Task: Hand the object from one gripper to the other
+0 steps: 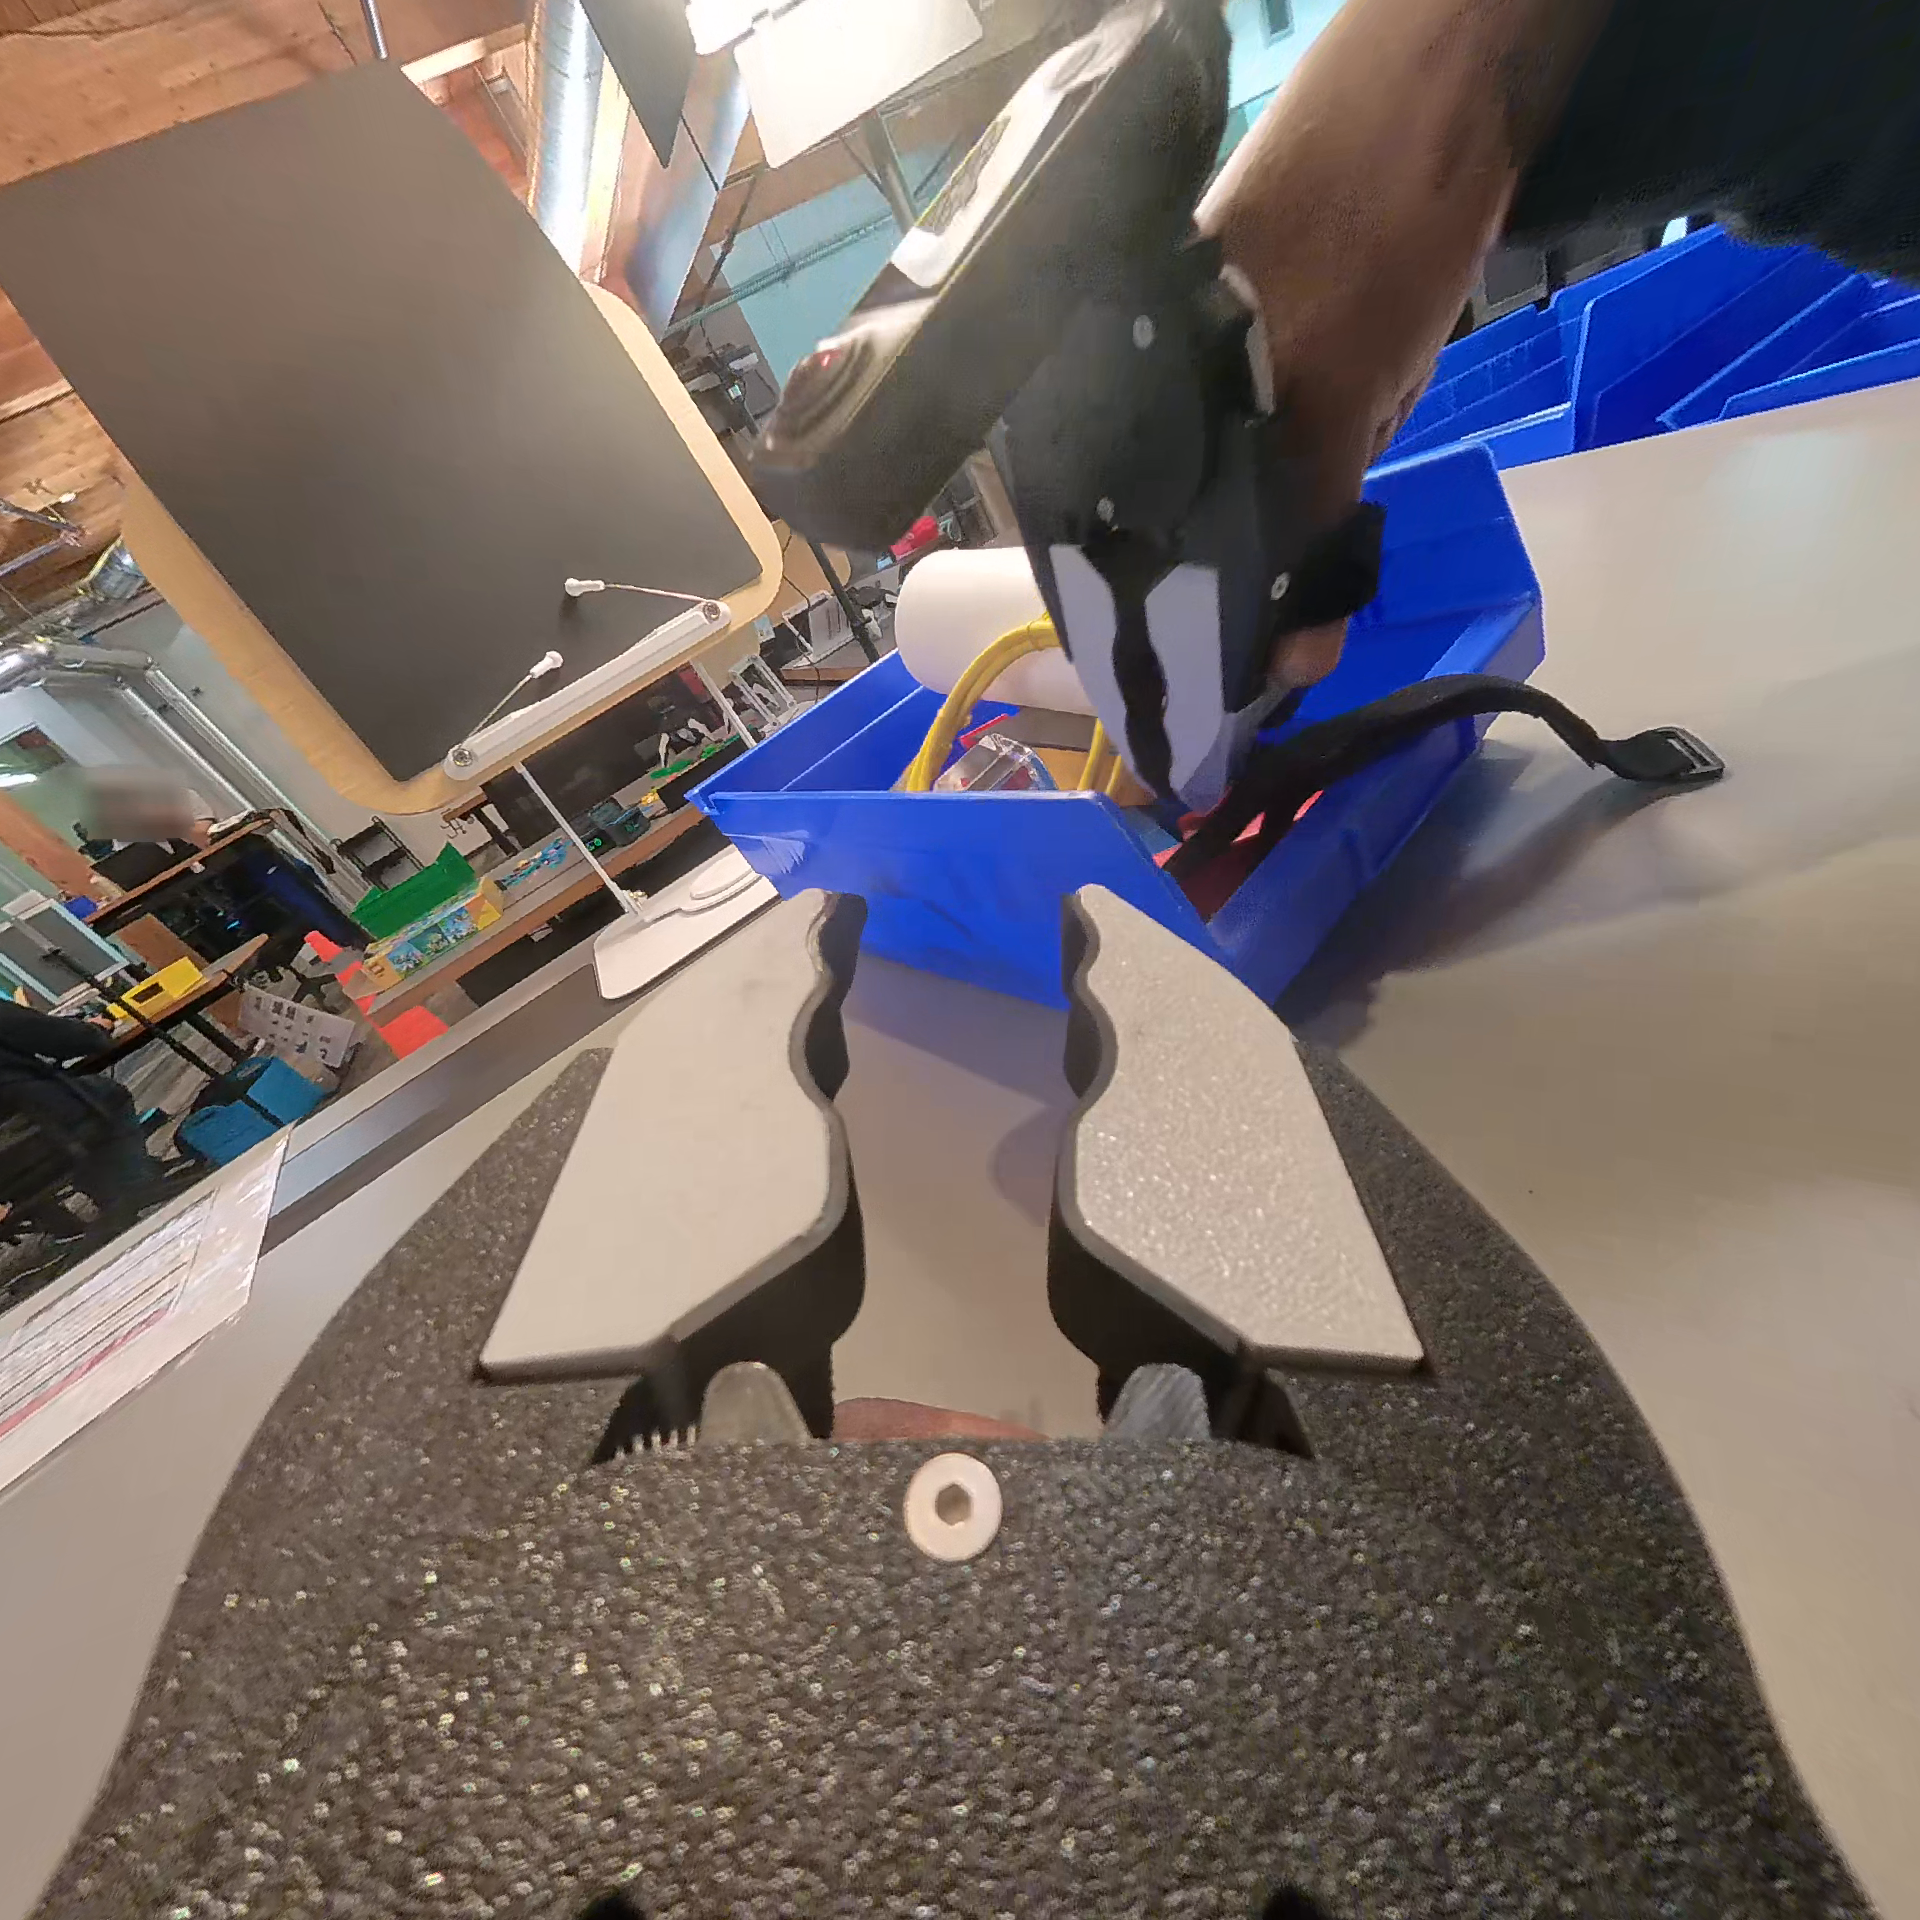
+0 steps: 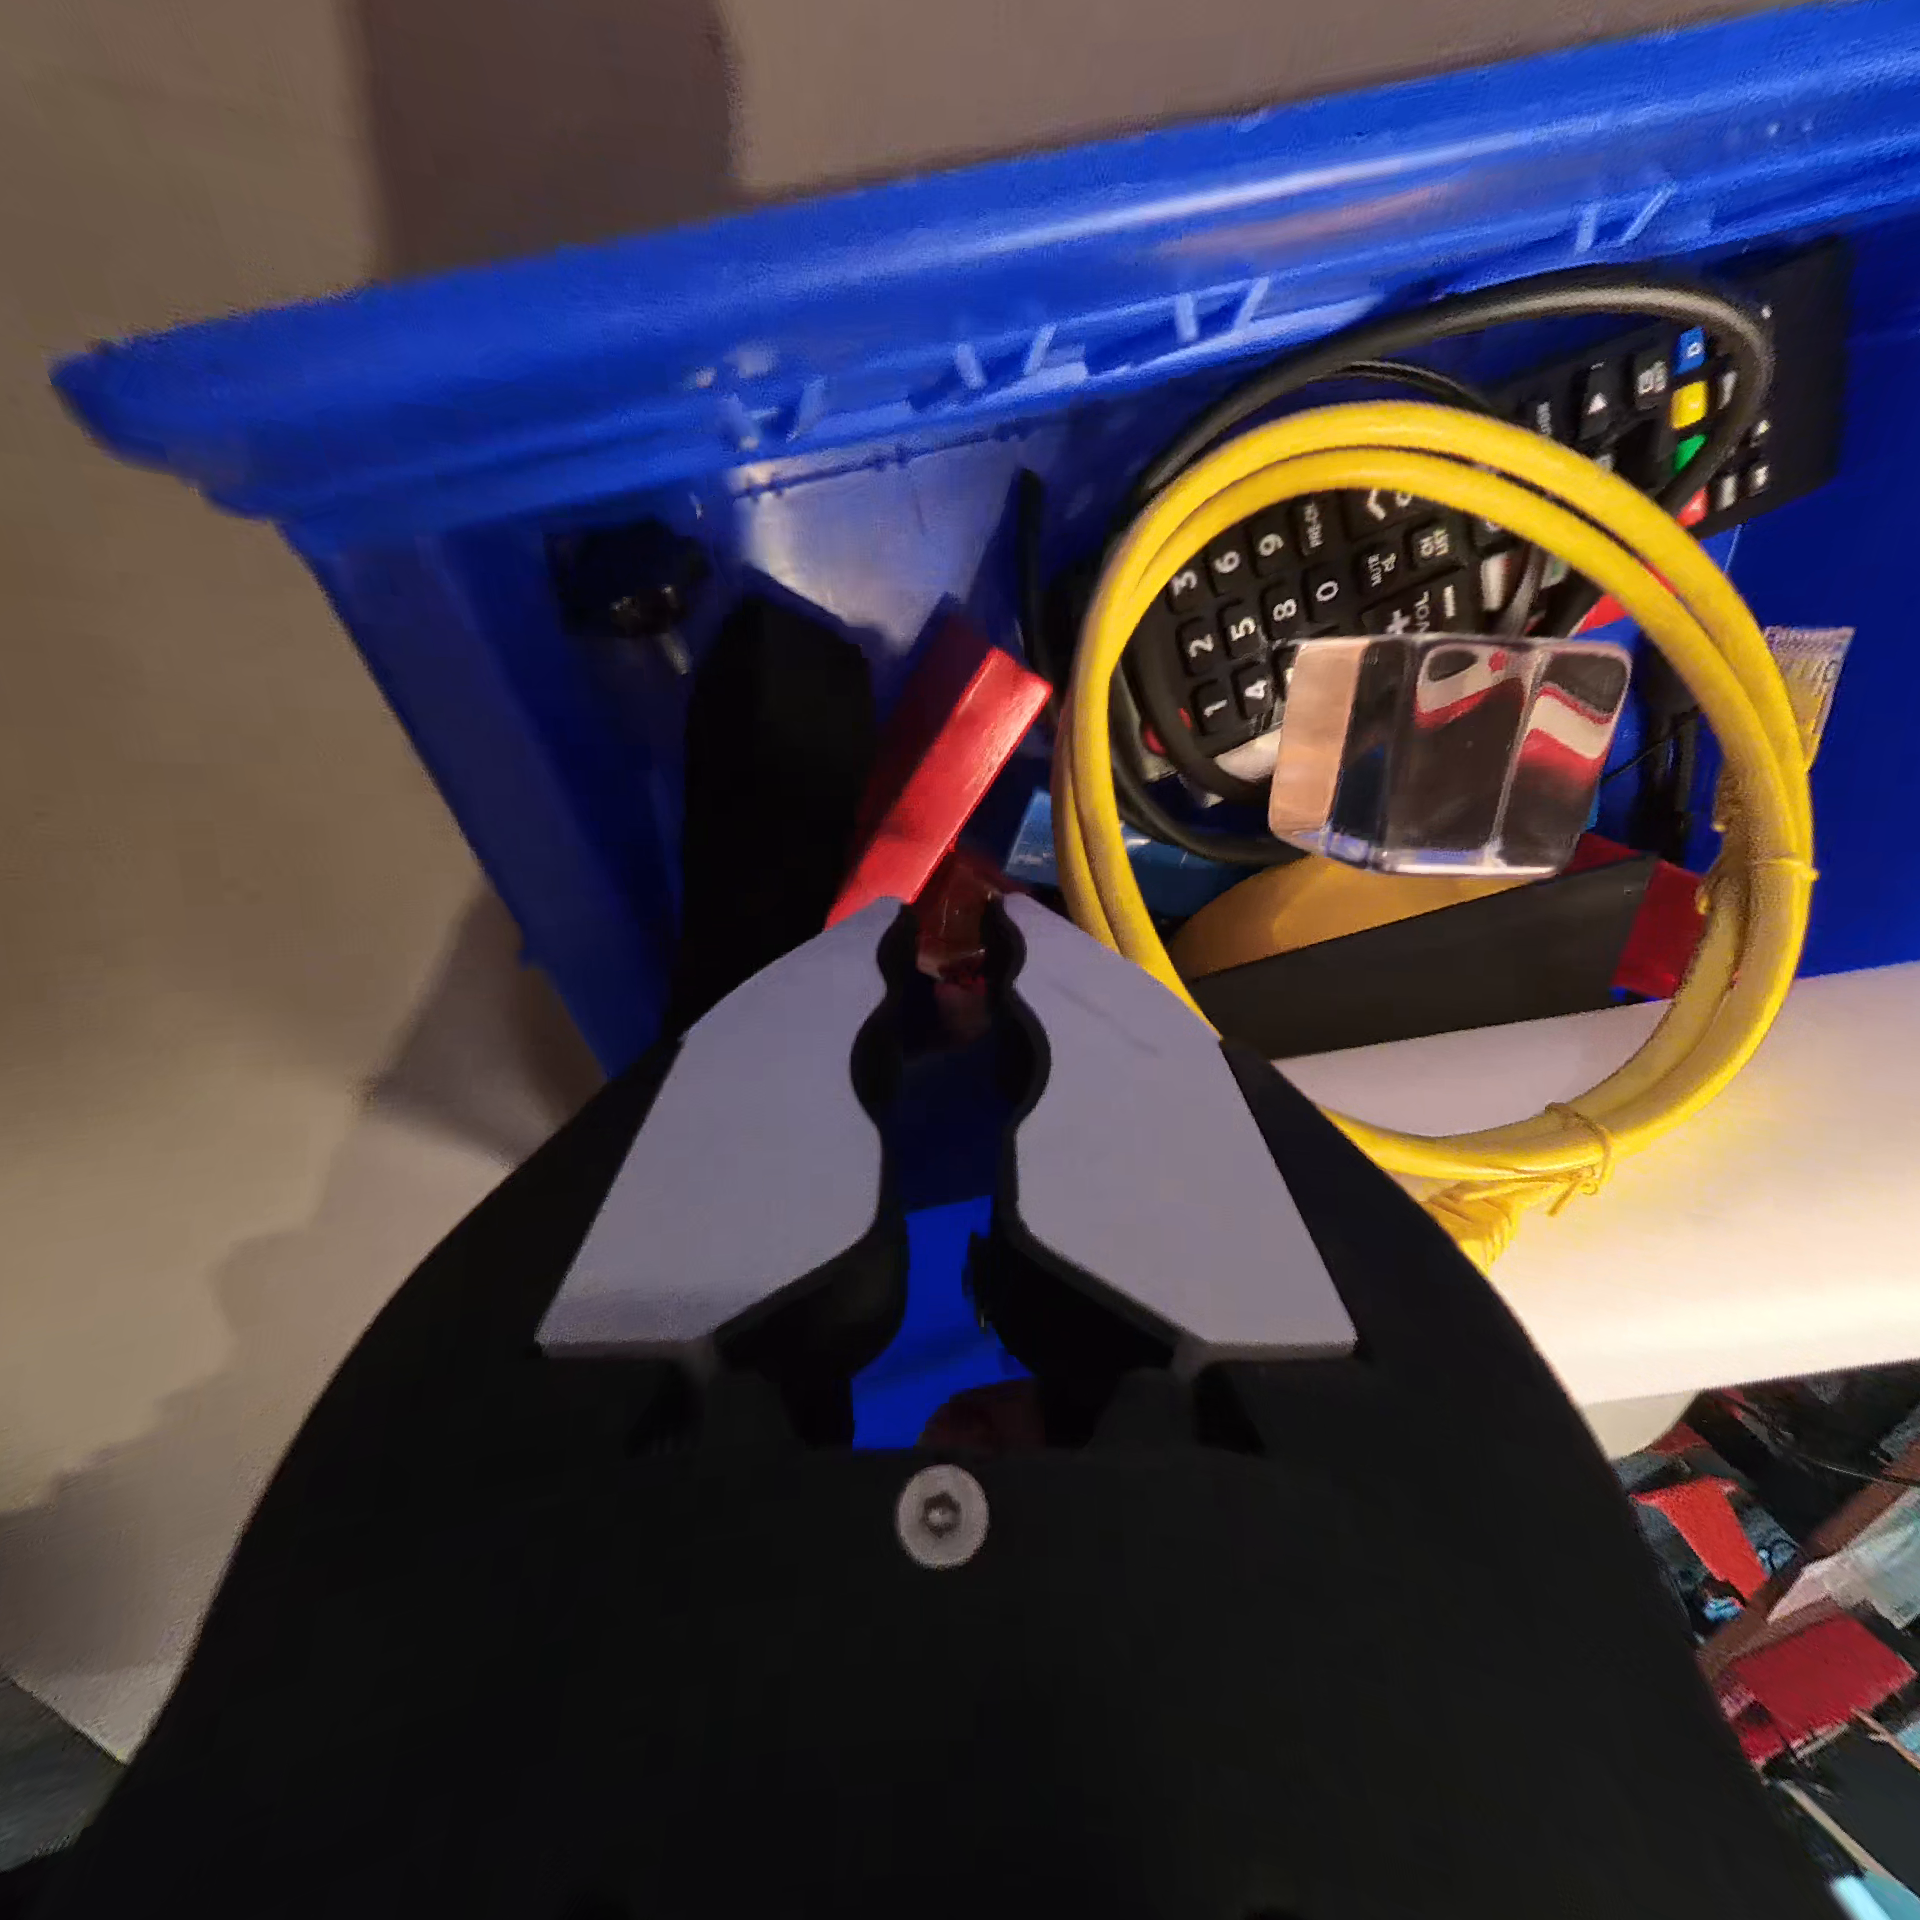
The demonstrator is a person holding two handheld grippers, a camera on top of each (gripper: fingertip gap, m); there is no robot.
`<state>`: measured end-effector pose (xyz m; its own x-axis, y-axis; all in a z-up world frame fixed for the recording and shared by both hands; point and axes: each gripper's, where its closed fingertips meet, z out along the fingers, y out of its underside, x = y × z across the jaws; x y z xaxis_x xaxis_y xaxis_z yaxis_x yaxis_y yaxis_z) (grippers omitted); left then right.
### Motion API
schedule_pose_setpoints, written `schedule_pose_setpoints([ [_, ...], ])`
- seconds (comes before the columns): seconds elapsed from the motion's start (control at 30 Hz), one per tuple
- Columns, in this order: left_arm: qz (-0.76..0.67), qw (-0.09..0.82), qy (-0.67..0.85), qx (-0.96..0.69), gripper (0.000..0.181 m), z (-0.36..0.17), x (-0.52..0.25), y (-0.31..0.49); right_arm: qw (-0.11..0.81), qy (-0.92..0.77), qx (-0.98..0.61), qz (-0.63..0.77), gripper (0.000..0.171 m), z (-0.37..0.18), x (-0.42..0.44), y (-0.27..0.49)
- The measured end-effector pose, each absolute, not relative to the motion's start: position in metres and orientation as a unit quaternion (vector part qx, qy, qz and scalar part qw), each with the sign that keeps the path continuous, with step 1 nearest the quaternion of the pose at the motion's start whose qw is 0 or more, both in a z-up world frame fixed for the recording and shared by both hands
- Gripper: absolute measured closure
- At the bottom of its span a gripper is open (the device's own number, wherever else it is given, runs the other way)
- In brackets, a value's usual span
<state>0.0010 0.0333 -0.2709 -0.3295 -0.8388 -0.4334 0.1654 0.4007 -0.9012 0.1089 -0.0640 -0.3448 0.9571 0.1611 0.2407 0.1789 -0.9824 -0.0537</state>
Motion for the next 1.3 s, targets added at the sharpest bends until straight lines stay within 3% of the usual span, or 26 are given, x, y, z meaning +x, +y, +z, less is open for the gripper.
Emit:
schedule_pose_setpoints([
  [0.43, -0.484, 0.517, 0.66, -0.251, 0.142, -0.273, -0.001, 0.029, 0.066, -0.027, -0.997, -0.021, 0.152, -0.359, 0.105, -0.043],
  [1.0, -0.474, 0.522, 0.664, -0.25, 0.143, -0.278, -0.004, 0.027, 0.055, -0.016, -0.997, -0.049, 0.141, -0.368, 0.11, -0.046],
  [1.3, -0.496, 0.498, 0.653, -0.282, 0.142, -0.276, -0.001, 0.043, 0.18, -0.036, -0.978, -0.097, 0.134, -0.322, 0.09, -0.044],
])
